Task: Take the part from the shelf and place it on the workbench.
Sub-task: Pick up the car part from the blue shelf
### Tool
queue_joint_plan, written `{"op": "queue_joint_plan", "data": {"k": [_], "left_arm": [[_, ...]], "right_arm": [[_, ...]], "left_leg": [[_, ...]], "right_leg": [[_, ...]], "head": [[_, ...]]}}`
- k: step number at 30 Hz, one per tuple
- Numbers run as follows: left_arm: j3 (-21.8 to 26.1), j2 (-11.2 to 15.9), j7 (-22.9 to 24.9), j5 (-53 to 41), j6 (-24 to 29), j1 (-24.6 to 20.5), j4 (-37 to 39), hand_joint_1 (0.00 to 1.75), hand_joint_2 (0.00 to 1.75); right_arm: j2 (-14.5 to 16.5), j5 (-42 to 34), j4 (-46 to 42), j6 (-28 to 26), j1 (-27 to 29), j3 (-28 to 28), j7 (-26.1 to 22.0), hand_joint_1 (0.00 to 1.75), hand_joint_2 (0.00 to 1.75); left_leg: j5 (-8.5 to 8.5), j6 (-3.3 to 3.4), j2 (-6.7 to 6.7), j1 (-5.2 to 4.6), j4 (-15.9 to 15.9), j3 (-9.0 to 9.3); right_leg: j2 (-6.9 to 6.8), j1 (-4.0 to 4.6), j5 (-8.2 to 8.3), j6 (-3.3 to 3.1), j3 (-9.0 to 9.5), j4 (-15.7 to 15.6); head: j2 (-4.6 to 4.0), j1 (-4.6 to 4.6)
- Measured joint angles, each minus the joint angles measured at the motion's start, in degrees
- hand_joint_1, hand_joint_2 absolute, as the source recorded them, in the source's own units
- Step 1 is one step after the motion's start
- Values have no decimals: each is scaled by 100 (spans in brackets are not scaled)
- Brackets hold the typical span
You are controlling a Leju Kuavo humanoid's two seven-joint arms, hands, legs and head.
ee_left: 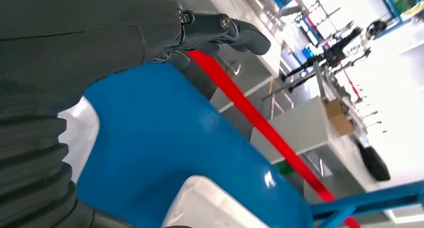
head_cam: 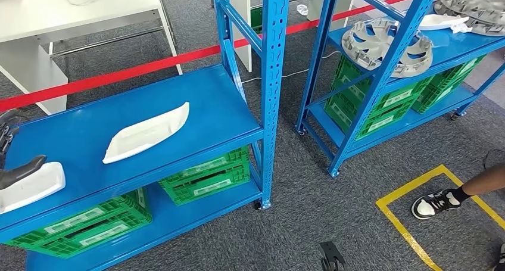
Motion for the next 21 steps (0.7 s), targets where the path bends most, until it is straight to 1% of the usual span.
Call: {"op": "queue_joint_plan", "data": {"k": [5, 9, 12, 18, 21], "left_arm": [[-16, 93, 0, -212, -149, 97, -46, 0, 175], [-131, 141, 1, -627, -64, 122, -32, 0, 175], [-303, 144, 1, -1008, 163, 117, 18, 0, 175], [-786, 57, 128, -1907, 927, 21, 227, 0, 175], [-1049, -4, 230, -2200, 1088, -38, 331, 0, 175]], "right_arm": [[-22, 0, 0, 26, -2, -62, -1, 0, 0], [-32, 2, 0, 23, -2, -78, -14, 0, 0], [-37, 8, 0, 21, -4, -89, -26, 0, 0], [-46, 10, 0, 17, -5, -121, -28, 0, 0], [-52, 17, 0, 13, -5, -131, -23, 0, 0]], "left_leg": [[-7, 9, -2, -2, 4, -23], [-14, 11, -2, -4, 4, -33], [-14, 11, -2, -4, 4, -27], [-12, 10, -1, -5, 7, 16], [-12, 10, -1, -5, 7, 16]], "right_leg": [[-2, -3, -2, 3, 8, -1], [-3, -4, -6, 9, 13, -3], [-4, -3, -6, 9, 13, -4], [0, -3, -4, 9, 13, -3], [0, -3, -4, 9, 14, -3]], "head": [[0, -1], [0, -1], [0, -1], [0, -1], [0, -1]]}}
